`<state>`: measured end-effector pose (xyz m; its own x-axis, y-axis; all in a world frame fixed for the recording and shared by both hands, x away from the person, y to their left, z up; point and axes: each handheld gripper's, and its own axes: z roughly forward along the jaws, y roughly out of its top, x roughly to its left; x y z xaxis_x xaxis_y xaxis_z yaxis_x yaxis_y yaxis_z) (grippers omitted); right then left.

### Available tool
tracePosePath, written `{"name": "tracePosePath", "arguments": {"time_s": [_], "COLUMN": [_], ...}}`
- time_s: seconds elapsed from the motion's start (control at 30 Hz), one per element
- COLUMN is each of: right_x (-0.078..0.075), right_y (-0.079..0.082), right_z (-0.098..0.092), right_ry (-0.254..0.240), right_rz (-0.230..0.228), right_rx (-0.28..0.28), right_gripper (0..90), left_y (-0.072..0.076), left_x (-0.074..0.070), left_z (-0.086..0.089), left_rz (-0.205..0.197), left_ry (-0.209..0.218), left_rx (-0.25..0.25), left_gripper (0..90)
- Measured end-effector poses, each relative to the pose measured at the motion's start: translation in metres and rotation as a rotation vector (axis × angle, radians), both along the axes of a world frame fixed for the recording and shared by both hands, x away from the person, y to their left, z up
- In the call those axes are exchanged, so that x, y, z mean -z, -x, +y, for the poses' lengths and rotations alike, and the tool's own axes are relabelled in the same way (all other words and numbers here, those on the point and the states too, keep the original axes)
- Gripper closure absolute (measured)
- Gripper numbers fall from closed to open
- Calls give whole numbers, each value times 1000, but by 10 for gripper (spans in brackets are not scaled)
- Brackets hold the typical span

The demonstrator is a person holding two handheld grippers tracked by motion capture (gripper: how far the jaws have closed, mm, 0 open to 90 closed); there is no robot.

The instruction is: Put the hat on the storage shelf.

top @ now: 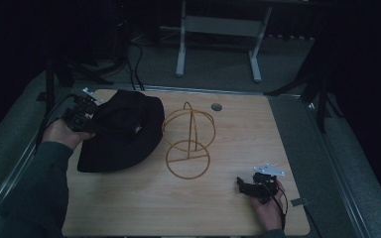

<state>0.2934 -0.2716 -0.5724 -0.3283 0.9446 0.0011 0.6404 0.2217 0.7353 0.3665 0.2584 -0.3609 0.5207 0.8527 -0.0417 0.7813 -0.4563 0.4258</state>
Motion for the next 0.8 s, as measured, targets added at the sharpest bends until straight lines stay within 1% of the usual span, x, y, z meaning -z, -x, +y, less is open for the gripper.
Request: {"name": "tracePosePath", "arguments": {"time_s": [0.33,0.8], "right_x": [0,0], "right_y": [0,0], "right_z": [0,0], "right_ry": [0,0], "right_rz": [0,1], "right_rx": [-1,-3], "right_gripper": [128,128], "left_y": [-2,-5], "left_x": [-5,-11], "left_z": [0,-5], "left_rz": [-15,-31], "left_ry": [5,3], "left_rx": [2,46], "left_gripper": [885,885]}}
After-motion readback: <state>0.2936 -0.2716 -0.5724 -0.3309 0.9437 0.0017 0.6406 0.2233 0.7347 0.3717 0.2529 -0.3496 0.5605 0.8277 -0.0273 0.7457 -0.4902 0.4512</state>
